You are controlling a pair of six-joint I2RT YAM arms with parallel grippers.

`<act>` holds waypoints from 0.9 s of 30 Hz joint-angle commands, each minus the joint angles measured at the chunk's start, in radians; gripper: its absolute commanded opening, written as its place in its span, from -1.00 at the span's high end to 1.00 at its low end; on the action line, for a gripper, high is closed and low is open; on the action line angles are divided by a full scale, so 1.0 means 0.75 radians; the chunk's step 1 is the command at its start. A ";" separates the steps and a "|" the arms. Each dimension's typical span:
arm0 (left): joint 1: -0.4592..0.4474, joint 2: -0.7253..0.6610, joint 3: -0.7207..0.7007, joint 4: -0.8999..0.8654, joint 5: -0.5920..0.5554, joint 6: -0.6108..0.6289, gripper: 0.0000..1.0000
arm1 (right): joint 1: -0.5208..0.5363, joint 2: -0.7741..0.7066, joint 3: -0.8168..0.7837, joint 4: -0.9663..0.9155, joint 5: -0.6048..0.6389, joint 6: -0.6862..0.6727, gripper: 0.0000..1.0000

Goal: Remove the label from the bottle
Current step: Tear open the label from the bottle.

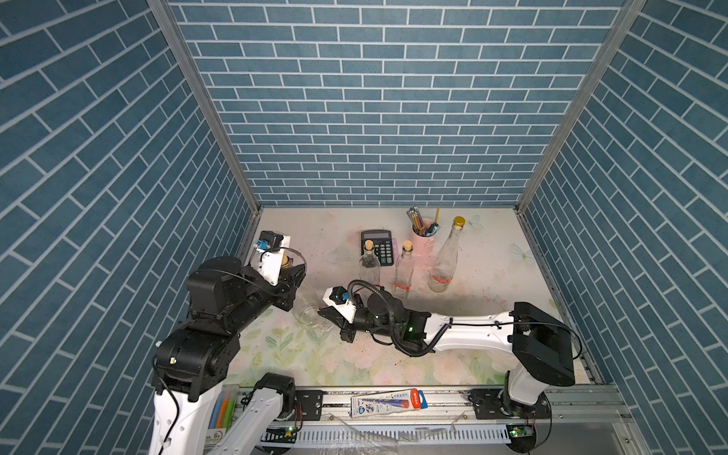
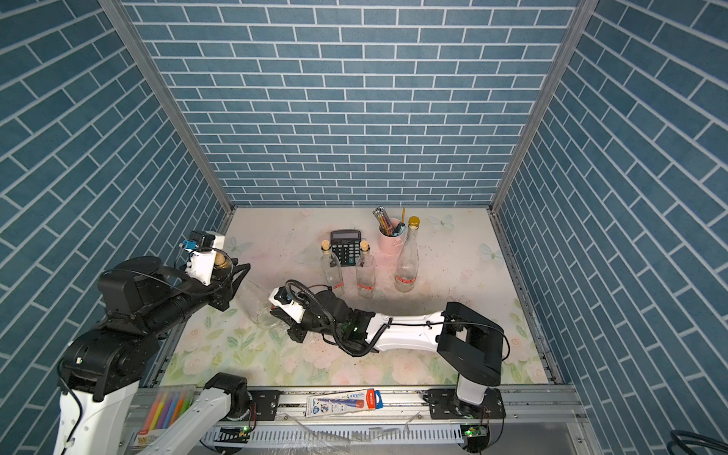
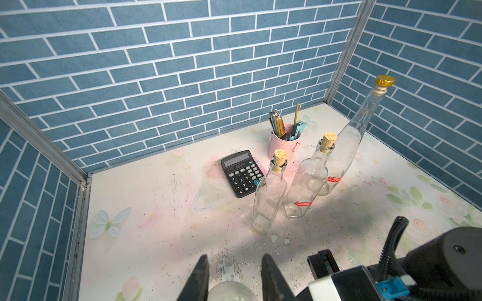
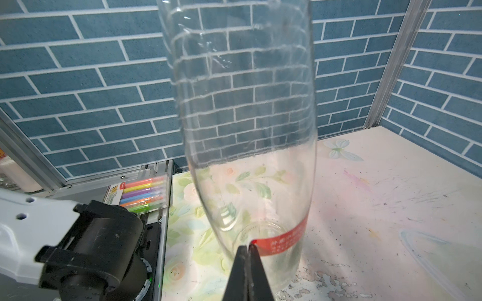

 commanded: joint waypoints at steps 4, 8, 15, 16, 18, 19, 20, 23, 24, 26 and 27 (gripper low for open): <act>-0.007 0.003 0.036 0.072 0.180 0.034 1.00 | 0.004 -0.057 -0.050 0.000 0.078 -0.023 1.00; -0.016 0.019 0.047 0.050 0.186 0.056 1.00 | 0.005 -0.076 -0.085 0.023 0.096 -0.025 1.00; -0.025 0.026 0.040 0.034 0.172 0.084 1.00 | 0.003 -0.105 -0.134 0.038 0.126 -0.022 1.00; -0.026 0.024 0.037 0.033 0.172 0.092 1.00 | 0.002 -0.108 -0.141 0.046 0.130 -0.021 1.00; -0.029 0.024 0.033 0.031 0.185 0.101 1.00 | 0.002 -0.112 -0.156 0.053 0.136 -0.019 1.00; -0.030 0.026 0.033 0.028 0.194 0.104 1.00 | 0.000 -0.116 -0.162 0.054 0.140 -0.018 1.00; -0.032 0.026 0.033 0.027 0.205 0.110 1.00 | 0.000 -0.118 -0.168 0.056 0.142 -0.017 1.00; -0.049 0.030 0.036 0.008 0.217 0.134 1.00 | -0.005 -0.128 -0.186 0.062 0.145 -0.019 1.00; -0.055 0.031 0.039 0.001 0.218 0.143 1.00 | -0.008 -0.134 -0.193 0.064 0.145 -0.017 1.00; -0.065 0.031 0.040 -0.010 0.225 0.162 1.00 | -0.012 -0.140 -0.204 0.066 0.141 -0.017 1.00; -0.069 0.031 0.039 -0.013 0.235 0.169 1.00 | -0.016 -0.143 -0.208 0.066 0.136 -0.017 1.00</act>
